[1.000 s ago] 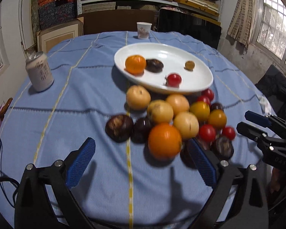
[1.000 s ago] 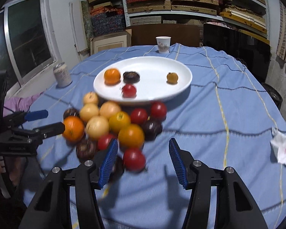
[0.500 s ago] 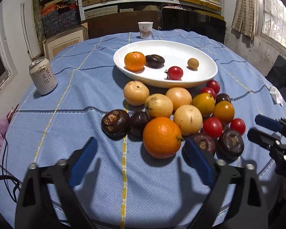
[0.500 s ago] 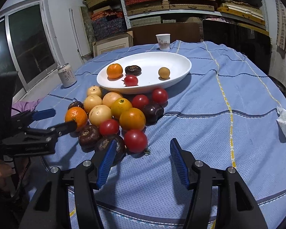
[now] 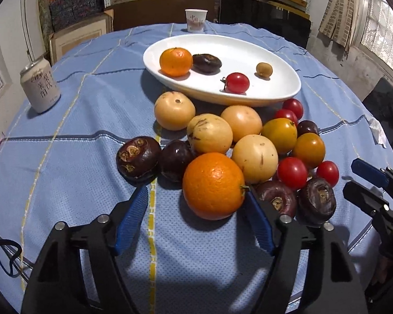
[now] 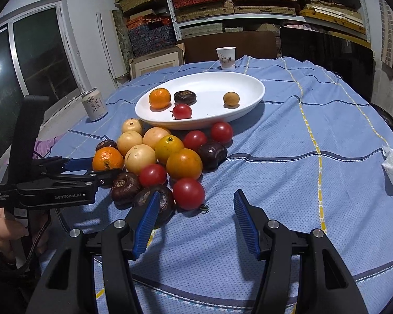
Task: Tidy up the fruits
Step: 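Move both tools back toward the fruit cluster, then grasp a mandarin orange with the left tool while the right tool grasps a dark brown fruit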
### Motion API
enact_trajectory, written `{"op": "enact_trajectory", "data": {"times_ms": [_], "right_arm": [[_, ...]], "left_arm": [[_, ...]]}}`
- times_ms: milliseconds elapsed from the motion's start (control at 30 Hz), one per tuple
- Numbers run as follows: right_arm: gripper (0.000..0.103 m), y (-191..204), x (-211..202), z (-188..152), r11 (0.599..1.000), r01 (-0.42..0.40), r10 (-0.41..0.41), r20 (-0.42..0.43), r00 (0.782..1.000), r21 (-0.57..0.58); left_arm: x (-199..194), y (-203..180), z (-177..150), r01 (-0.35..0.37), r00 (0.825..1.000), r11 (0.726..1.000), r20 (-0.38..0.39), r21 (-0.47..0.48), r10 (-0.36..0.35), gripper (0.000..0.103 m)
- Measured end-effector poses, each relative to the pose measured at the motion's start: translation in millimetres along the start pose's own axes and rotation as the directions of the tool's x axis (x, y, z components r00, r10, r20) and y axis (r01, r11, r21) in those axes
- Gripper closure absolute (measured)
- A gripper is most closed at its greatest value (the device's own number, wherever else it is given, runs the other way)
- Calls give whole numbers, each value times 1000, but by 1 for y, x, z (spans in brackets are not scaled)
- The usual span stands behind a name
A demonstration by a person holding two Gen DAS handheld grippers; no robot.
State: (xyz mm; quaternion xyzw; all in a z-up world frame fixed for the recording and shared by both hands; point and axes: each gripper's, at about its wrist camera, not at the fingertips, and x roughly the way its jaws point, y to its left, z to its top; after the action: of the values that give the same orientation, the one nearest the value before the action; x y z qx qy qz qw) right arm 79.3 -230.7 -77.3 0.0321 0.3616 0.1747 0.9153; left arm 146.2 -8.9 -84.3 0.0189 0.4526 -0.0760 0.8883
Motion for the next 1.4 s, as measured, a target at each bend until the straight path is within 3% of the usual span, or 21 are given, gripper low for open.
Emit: {"op": "enact_trajectory", "data": {"times_ms": [67, 167, 567, 700, 833, 1400], "right_arm": [[44, 0, 0, 0, 1000, -1, 1, -1, 1000, 1], [44, 0, 0, 0, 1000, -1, 1, -1, 1000, 5], [44, 2, 1, 0, 1000, -7, 7, -3, 1000, -8], [44, 18, 10, 0, 997, -5, 0, -64, 998, -80], [42, 37, 18, 4, 991, -18, 4, -109, 994, -133], [40, 62, 19, -1, 981, 23, -50, -133, 990, -195]], "left_arm": [[0, -2, -1, 6, 1000, 1000, 4, 6, -6, 37], [-4, -10, -4, 31, 999, 998, 28, 47, -33, 62], [-14, 7, -4, 72, 994, 996, 86, -51, -68, 62], [-22, 17, -5, 98, 987, 990, 135, -101, -84, 62], [-21, 17, -4, 106, 987, 989, 133, -101, -92, 62], [-19, 17, -5, 112, 986, 989, 132, -101, -98, 62]]}}
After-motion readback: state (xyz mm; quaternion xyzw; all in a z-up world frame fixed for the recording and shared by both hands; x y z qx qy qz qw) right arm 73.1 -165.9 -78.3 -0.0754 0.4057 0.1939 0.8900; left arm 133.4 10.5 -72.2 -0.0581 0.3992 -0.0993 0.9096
